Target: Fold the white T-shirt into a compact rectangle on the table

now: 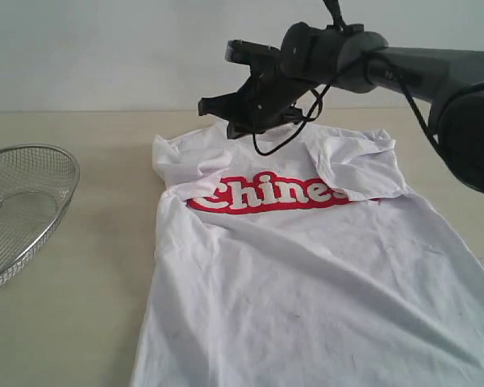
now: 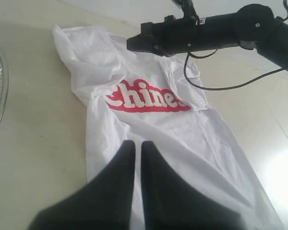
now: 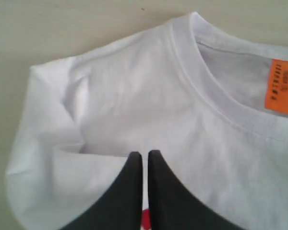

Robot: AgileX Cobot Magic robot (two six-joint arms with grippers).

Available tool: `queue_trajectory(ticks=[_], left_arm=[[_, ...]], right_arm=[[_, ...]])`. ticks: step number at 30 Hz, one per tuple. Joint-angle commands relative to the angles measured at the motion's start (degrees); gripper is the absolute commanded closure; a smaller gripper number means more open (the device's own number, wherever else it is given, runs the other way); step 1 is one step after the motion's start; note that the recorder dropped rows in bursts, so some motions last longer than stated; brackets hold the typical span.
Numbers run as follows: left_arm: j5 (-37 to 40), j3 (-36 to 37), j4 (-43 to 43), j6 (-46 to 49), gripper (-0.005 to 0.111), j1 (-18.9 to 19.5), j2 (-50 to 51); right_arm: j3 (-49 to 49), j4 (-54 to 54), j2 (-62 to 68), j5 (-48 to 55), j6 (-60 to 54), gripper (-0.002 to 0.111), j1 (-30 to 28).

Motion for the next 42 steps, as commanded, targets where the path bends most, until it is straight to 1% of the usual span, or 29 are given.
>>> queue_trajectory(ticks=[1,3,7,11,15,19,22,25,30,33,40,42], left_arm=[[-0.65,0.27,-0.80,0.40,0.102,0.02,-0.19],[-0.65,0.27,-0.80,0.40,0.102,0.02,-0.19],[-0.65,0.27,-0.91,0.40,0.102,0.02,-0.19],[-0.41,0.27,-1.01,0.40,0.102,0.02,-0.19],[-0.27,0.27,-1.01,1.62,0.102,0.02,-0.19],[-0.27,0.27,-1.01,1.62,0.102,0.02,-0.19],[-0.27,0.27,-1.13,1.60,0.102,0.02,-0.19],[-0.27,0.27,-1.29,1.60,0.102,0.02,-0.19],[-0.16,0.27,-1.73,1.60,0.102,0.02,-0.19],[-0.04,0.27,-1.73,1.60,0.102,0.02,-0.19],[-0.04,0.27,-1.73,1.60,0.102,0.02,-0.19],[0.11,0.27,-1.73,1.60,0.102,0.02,-0.19]], right_arm=[[-0.84,7.68,-3.06,5.57,-5.01,0.108,0.03],[-0.84,8.48,-3.15,8.48,-7.43,0.108,0.03],[-0.73,7.99,-3.15,13.21,-8.02,0.108,0.57],[-0.73,5.75,-3.39,16.74,-8.45,0.108,3.08],[-0.49,4.12,-3.81,19.69,-7.58,0.108,7.26],[3.59,-2.24,-6.25,16.18,-1.86,0.108,10.19],[8.57,-2.51,-8.22,16.18,-1.85,0.108,10.69],[14.46,-2.63,-10.37,11.28,-2.07,0.108,10.73],[20.73,-2.75,-10.15,4.88,-3.07,0.108,10.96],[23.29,-0.71,-9.89,-0.10,-4.46,0.108,11.45],[23.26,7.93,-6.50,-1.72,-8.29,0.108,13.98],[23.26,12.07,-5.10,-1.72,-10.44,0.108,14.81]])
